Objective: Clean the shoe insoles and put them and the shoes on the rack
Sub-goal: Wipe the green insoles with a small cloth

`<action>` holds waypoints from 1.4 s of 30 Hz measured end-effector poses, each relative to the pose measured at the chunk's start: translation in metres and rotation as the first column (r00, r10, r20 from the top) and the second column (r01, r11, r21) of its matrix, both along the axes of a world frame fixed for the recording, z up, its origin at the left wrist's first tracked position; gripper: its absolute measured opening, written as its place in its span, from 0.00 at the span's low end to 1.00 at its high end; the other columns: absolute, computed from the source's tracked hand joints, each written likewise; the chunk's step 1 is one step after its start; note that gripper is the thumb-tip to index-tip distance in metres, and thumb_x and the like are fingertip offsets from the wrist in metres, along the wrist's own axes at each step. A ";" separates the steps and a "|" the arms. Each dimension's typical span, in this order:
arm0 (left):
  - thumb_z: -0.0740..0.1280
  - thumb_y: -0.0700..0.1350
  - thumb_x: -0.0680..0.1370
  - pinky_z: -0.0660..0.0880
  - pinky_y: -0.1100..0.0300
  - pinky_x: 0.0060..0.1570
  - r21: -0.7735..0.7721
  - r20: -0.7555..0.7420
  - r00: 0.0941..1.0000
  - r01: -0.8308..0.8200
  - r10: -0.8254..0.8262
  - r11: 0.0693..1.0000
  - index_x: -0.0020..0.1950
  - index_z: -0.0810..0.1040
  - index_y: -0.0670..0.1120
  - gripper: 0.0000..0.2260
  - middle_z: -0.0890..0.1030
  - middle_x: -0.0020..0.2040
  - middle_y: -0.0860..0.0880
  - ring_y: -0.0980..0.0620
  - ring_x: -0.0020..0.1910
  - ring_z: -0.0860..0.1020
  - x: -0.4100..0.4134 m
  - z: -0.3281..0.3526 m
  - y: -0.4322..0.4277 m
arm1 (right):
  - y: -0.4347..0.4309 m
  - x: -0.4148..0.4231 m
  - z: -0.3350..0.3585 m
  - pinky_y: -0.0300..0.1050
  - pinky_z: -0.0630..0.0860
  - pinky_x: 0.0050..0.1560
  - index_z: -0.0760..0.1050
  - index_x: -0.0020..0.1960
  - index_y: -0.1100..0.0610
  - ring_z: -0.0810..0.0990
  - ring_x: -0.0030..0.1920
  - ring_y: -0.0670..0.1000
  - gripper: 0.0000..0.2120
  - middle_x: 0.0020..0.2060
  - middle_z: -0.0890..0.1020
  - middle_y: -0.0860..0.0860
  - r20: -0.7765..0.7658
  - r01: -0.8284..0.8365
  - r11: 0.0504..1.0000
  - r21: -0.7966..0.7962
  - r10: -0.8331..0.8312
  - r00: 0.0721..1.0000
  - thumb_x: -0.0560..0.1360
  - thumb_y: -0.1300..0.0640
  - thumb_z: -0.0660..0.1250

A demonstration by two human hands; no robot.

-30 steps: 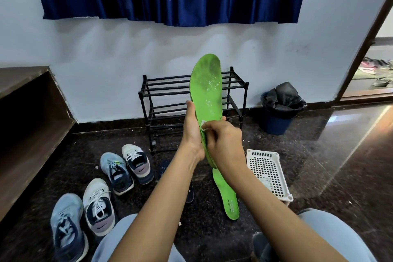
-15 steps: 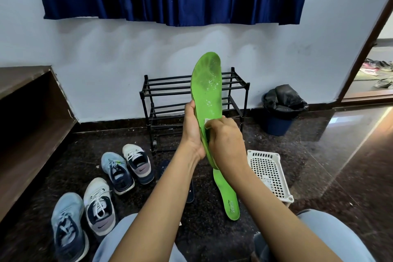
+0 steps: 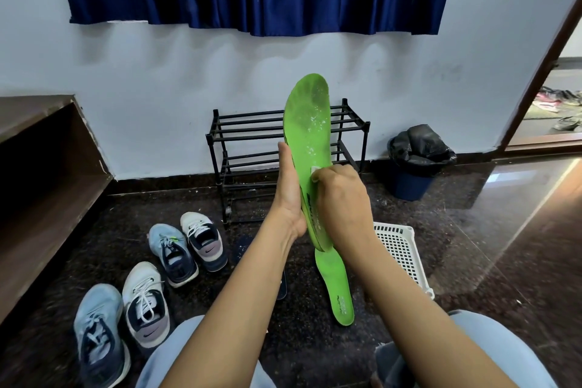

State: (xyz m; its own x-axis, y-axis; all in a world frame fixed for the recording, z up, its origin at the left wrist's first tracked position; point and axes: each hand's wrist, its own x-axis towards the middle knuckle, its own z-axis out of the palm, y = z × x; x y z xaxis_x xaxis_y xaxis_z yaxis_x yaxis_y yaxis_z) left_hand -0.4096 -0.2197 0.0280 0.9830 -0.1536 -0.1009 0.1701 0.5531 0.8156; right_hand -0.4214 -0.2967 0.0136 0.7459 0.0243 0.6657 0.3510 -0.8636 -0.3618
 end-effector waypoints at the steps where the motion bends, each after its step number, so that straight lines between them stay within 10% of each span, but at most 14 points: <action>1: 0.44 0.73 0.76 0.77 0.59 0.40 0.011 0.007 1.000 0.012 -0.012 1.000 0.48 0.82 0.46 0.37 0.83 0.40 0.45 0.50 0.36 0.82 -0.002 0.000 -0.003 | -0.003 0.004 0.004 0.50 0.75 0.30 0.79 0.38 0.65 0.76 0.37 0.60 0.06 0.32 0.78 0.59 0.005 0.013 1.000 0.006 -0.013 1.000 0.66 0.73 0.66; 42: 0.44 0.73 0.75 0.77 0.62 0.35 0.108 0.014 0.996 0.086 -0.088 0.990 0.50 0.81 0.46 0.37 0.82 0.38 0.46 0.51 0.34 0.81 -0.002 -0.005 -0.008 | -0.016 0.009 0.007 0.47 0.71 0.39 0.81 0.46 0.64 0.75 0.44 0.59 0.11 0.39 0.80 0.60 -0.070 0.089 0.993 0.077 -0.084 0.994 0.70 0.72 0.62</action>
State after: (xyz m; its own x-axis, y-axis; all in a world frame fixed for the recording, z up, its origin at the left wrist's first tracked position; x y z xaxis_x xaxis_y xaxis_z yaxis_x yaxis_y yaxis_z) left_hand -0.4116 -0.2273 0.0231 0.9681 -0.2282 -0.1032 0.1982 0.4462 0.8727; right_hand -0.4126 -0.3122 0.0209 0.7853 -0.0939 0.6120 0.2490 -0.8571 -0.4510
